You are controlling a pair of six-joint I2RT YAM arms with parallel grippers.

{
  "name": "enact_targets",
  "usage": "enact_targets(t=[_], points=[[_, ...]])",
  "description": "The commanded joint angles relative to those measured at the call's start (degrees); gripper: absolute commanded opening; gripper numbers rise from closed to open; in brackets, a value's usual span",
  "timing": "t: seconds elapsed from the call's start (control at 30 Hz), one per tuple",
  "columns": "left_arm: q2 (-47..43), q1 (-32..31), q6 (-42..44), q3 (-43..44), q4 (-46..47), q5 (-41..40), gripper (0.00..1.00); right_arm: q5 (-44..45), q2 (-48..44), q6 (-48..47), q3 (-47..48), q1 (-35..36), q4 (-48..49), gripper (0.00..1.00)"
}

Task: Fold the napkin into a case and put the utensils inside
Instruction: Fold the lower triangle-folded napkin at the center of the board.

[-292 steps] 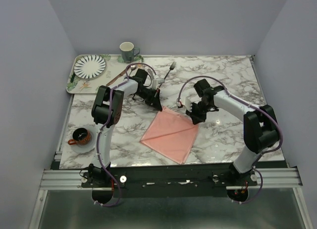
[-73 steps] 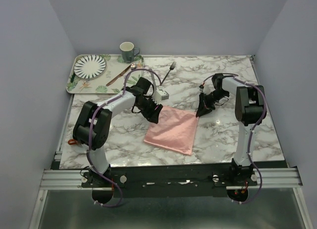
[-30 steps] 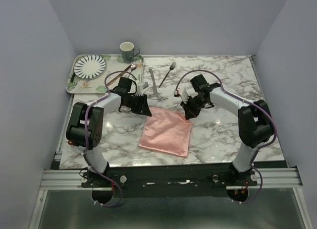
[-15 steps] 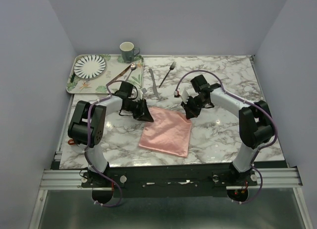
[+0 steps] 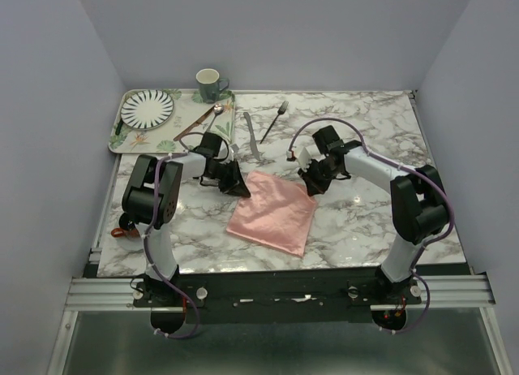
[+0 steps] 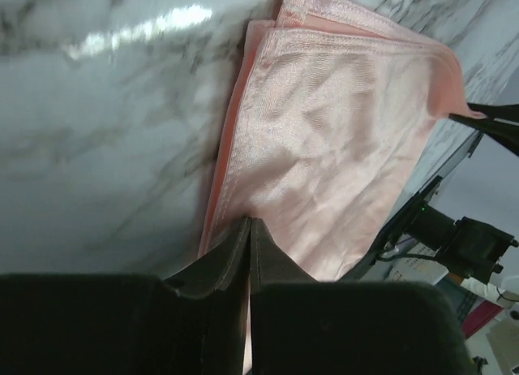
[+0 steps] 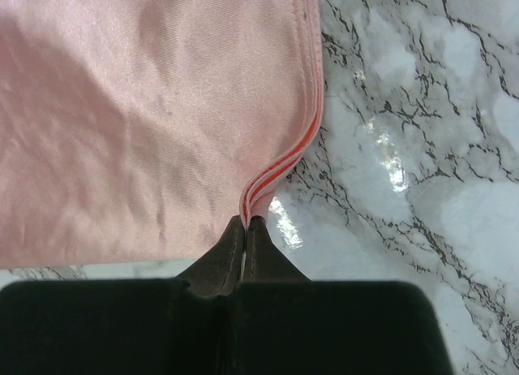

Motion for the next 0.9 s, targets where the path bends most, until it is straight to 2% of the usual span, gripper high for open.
enact_targets(t=[0.0, 0.13, 0.2, 0.37, 0.5, 0.63, 0.87], points=[[4.8, 0.1, 3.6, 7.1, 1.4, -5.3, 0.13, 5.3, 0.2, 3.7, 0.0, -0.9, 3.2, 0.01], [4.0, 0.5, 5.9, 10.5, 0.9, -5.6, 0.13, 5.0, 1.2, 5.9, 1.5, -3.1, 3.1, 0.01], [1.6, 0.5, 5.5, 9.6, 0.8, -4.3, 0.14, 3.9, 0.4, 5.6, 1.5, -3.2, 3.0, 0.01], [-2.4, 0.3, -5.9, 3.2, 3.5, 0.7, 0.14, -0.2, -1.0, 6.5, 2.2, -3.1, 1.6, 0.01], [-5.6, -0.9, -10.0, -1.7, 6.3, 1.5, 0.13, -1.3, -1.5, 6.3, 2.1, -3.1, 1.1, 0.01], [-4.8, -2.2, -10.8, -3.2, 6.7, 1.2, 0.13, -3.0, -1.6, 5.5, 1.9, -2.5, 0.7, 0.01], [1.1, -2.3, -11.1, -2.9, 5.7, -2.9, 0.04, -5.2, -3.8, 2.3, 0.7, -1.4, 0.8, 0.01]])
